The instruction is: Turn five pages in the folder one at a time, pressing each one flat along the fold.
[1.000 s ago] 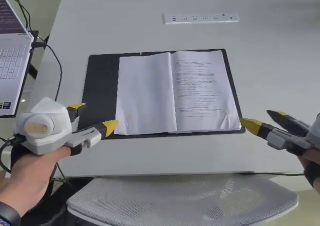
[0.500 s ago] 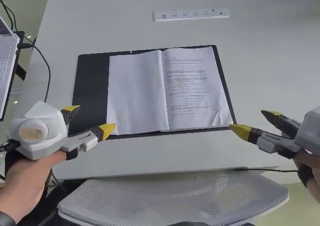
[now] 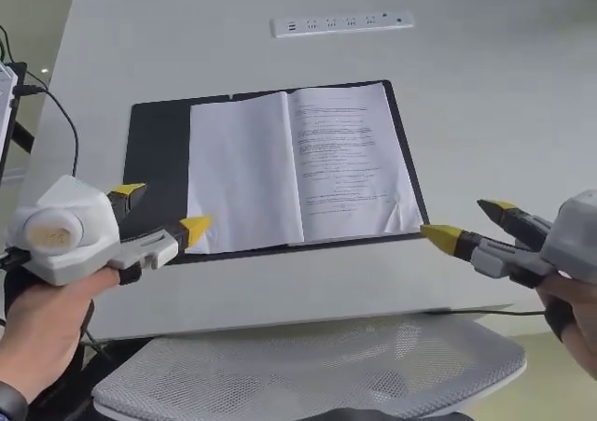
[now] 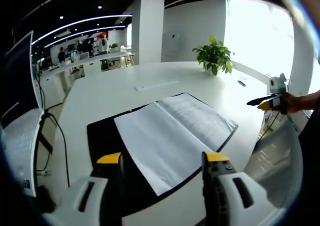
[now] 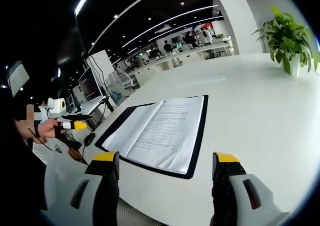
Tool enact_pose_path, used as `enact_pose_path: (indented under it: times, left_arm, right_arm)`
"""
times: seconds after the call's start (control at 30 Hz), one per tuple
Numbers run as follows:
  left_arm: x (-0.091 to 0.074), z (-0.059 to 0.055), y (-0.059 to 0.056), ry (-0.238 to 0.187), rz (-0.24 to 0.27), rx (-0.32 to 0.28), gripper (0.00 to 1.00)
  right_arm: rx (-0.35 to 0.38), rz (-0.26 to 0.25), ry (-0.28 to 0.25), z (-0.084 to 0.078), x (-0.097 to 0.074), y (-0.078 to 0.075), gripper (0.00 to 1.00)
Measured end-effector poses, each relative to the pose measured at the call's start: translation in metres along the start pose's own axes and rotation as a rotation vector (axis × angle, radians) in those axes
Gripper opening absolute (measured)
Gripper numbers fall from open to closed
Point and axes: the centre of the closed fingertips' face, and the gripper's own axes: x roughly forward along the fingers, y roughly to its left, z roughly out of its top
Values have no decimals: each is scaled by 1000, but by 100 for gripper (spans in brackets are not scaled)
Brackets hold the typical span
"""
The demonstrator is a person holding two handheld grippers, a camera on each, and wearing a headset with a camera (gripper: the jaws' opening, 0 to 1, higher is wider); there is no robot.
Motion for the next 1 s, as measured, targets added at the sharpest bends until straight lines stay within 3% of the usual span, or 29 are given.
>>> enact_pose_path:
  times: [0.17, 0.4, 0.8, 1.0]
  left_arm:
    - [12, 13, -12, -17, -33, -1, 60]
    - [36, 28, -41, -19, -100, 48, 60]
    - [81, 42, -100, -2, -229, 115, 58]
    - [108, 49, -136, 3, -302, 137, 58]
  right_arm:
    - [13, -4, -11, 1, -2, -2, 75]
    - [32, -6, -16, -1, -5, -3, 73]
    - [49, -6, -27, -3, -10, -7, 74]
    - [59, -3, -29, -5, -13, -8, 73]
